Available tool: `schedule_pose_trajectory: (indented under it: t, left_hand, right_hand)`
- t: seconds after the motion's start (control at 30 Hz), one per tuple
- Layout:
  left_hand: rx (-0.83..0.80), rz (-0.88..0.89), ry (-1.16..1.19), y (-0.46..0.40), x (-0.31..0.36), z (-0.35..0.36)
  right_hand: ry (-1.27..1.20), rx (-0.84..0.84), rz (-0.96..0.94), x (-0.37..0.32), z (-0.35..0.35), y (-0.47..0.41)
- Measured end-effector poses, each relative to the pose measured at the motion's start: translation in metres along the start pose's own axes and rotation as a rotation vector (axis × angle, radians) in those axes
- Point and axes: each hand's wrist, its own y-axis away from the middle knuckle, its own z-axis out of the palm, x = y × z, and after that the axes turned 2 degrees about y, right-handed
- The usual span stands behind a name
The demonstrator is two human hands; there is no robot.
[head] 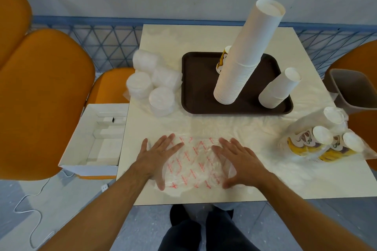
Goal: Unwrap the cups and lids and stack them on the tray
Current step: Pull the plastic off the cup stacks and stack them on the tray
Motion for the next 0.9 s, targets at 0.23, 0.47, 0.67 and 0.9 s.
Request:
schedule_pose_trajectory:
  t: [0.23, 0.47, 0.67, 0.9]
  left_hand:
    - [0.035, 0.019, 0.254, 0.009, 0.011, -0.029]
    - [0.446, 0.038, 0.745, 0.009, 0.037, -0.084]
    - [0.452, -0.006, 0.643, -0.032, 0.063, -0.120]
    - [0.144, -0.139, 0.311, -0.083, 0.080, -0.105]
  right_hand:
    - [-0.115, 0.047, 0.040, -0.014, -0.032, 0.006]
    - [-0.662, 0.590, 0.238, -0.015, -0.111, 0.017]
    - [-0.999, 0.646, 0.400, 0.013, -0.156, -0.029]
    - [-1.106, 0.518, 0.300, 0.037, -0.175, -0.075]
